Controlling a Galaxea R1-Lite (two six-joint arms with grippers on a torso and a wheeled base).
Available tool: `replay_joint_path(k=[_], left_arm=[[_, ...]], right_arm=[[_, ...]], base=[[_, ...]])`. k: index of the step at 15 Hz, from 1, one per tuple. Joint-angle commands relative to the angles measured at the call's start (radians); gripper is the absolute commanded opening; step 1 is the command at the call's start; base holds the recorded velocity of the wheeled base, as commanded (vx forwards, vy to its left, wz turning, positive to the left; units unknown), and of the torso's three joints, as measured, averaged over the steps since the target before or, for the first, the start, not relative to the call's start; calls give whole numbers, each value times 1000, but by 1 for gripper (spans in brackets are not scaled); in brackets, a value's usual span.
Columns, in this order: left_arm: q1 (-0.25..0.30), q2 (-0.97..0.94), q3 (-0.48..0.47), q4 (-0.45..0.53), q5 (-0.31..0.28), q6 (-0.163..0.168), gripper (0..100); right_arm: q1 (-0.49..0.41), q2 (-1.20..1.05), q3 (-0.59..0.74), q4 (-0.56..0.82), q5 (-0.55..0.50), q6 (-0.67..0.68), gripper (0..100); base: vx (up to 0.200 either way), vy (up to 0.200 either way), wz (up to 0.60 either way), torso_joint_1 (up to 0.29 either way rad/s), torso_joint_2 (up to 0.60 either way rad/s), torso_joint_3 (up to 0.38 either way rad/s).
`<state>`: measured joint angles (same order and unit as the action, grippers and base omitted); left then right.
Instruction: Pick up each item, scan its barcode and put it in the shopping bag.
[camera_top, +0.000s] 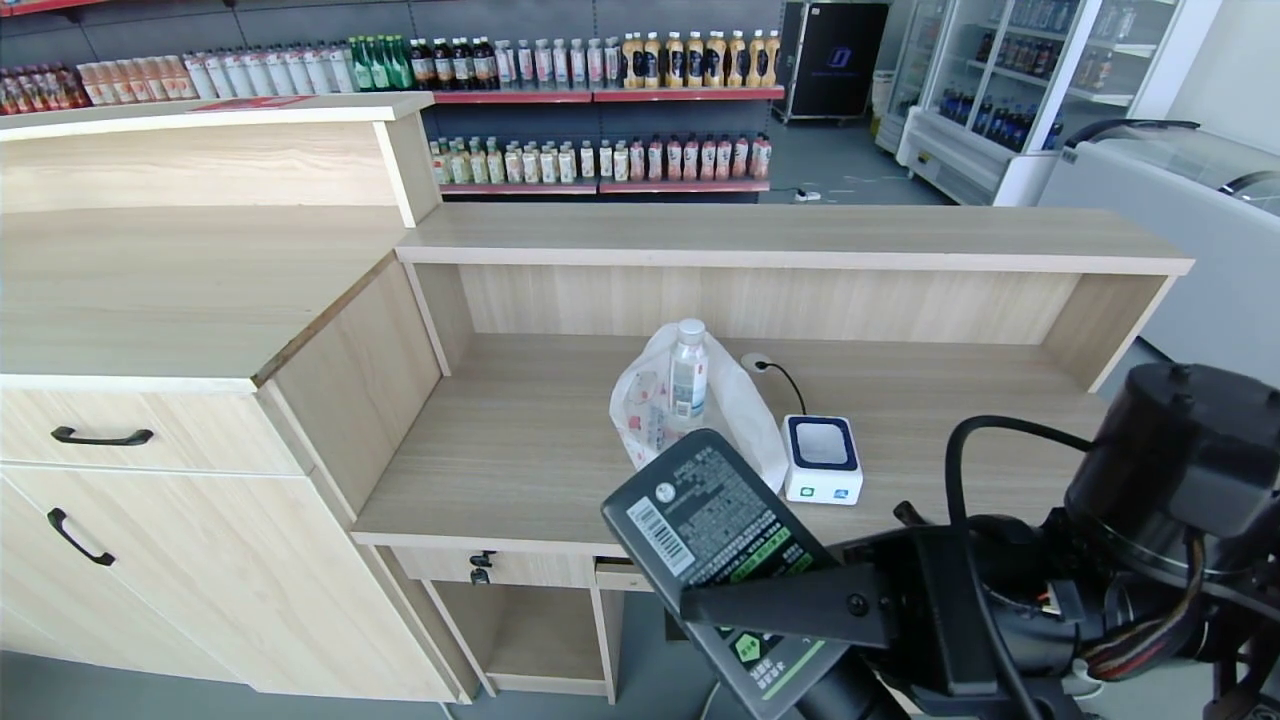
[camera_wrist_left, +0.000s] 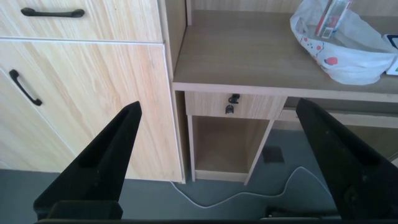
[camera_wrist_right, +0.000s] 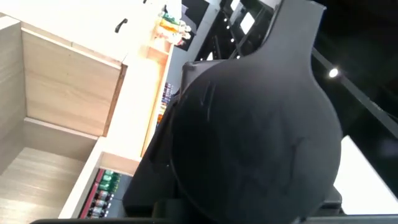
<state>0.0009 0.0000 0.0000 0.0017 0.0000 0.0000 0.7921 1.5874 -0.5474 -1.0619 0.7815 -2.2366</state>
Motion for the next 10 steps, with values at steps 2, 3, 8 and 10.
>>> replay_joint_path(k=[2,3,8,10], left_arm=[[1,2,0,0,0,0,100],[1,2,0,0,0,0,100],[1,2,0,0,0,0,100],[1,2,0,0,2,0,100]], right_arm=[[6,12,0,-1,1,-1,0],[9,12,0,-1,1,-3,0],[22,23,1,-1,1,-3,0],[30,31,1,-1,1,-3,0]], base=[[0,0,0,0,0,0],[0,0,0,0,0,0],[0,0,0,0,0,0],[0,0,0,0,0,0]])
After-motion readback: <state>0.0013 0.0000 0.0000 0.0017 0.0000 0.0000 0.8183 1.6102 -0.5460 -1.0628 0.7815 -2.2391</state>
